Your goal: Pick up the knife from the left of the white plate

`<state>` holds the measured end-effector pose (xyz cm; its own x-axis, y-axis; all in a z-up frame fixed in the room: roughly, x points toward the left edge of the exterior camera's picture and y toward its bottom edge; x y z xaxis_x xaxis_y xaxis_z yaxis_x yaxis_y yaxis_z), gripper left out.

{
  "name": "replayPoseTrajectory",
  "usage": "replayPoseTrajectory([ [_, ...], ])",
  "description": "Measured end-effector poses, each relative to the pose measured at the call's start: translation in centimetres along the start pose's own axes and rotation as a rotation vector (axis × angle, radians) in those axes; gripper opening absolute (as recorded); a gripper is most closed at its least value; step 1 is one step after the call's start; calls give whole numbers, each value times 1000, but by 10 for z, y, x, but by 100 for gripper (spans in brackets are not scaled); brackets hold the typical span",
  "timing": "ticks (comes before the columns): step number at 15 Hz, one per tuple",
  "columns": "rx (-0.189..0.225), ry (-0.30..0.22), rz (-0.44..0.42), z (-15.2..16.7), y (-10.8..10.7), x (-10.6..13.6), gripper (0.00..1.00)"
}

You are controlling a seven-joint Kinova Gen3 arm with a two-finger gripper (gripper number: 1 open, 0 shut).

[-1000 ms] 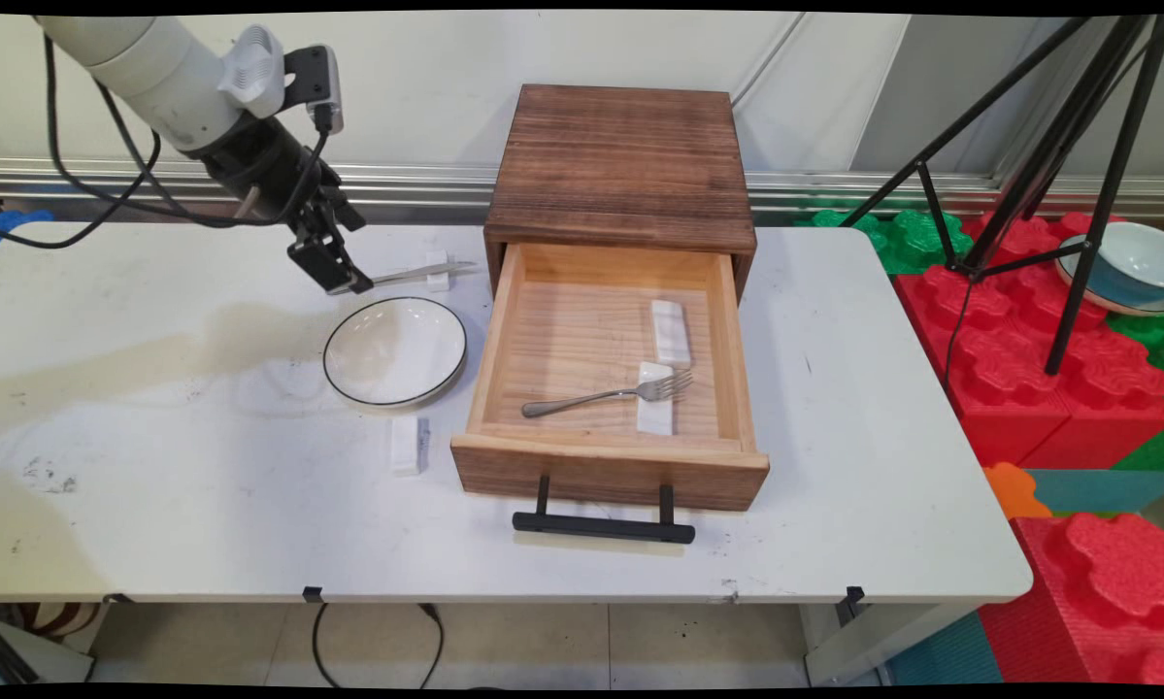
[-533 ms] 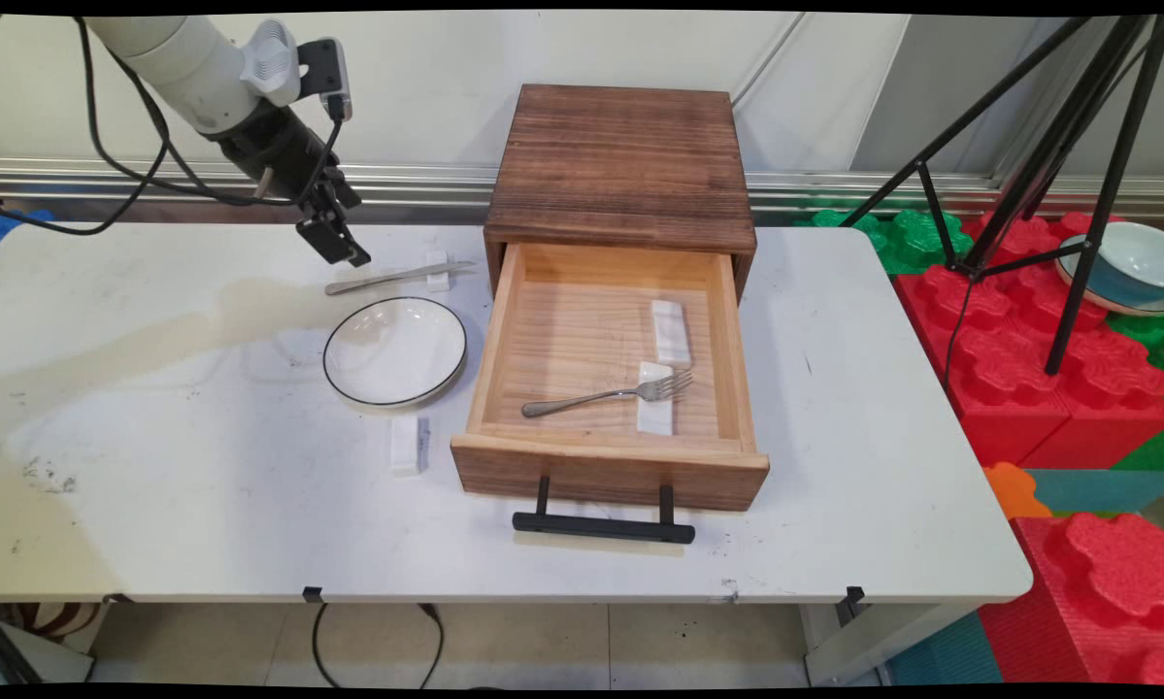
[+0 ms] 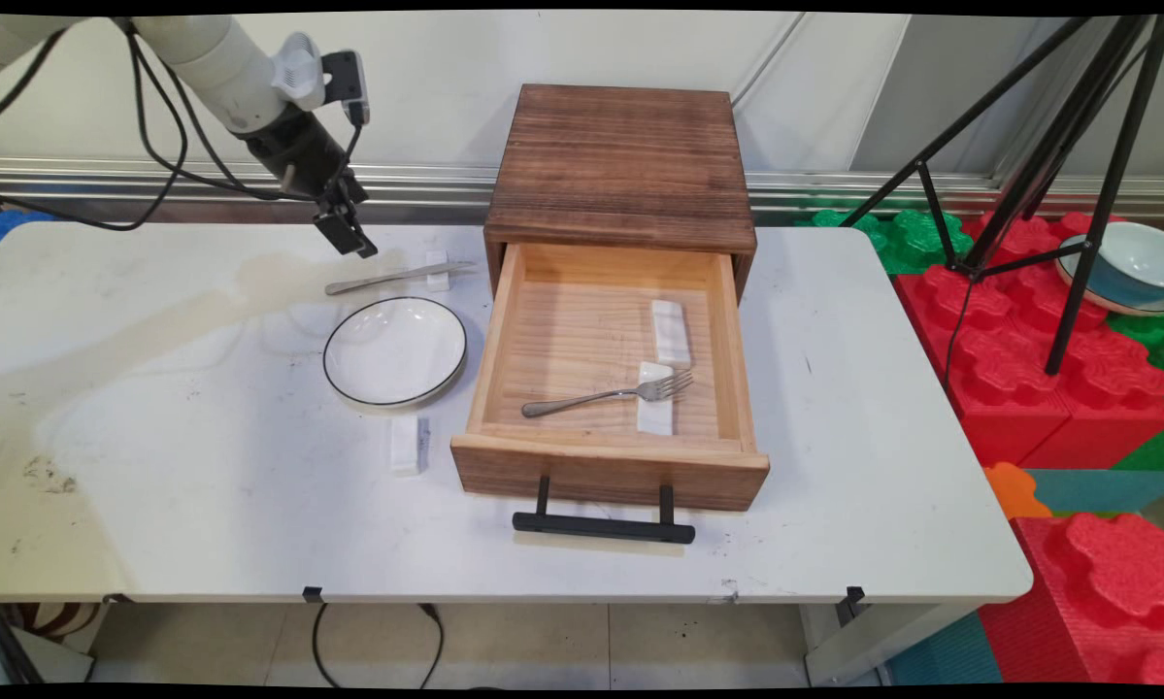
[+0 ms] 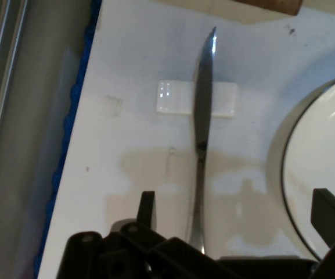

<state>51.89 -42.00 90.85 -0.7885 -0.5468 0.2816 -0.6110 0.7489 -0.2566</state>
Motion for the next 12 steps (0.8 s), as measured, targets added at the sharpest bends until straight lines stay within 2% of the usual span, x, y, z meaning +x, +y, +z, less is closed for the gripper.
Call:
replayPoseTrajectory([
  [12, -69, -62, 39, 69, -35, -2, 100],
])
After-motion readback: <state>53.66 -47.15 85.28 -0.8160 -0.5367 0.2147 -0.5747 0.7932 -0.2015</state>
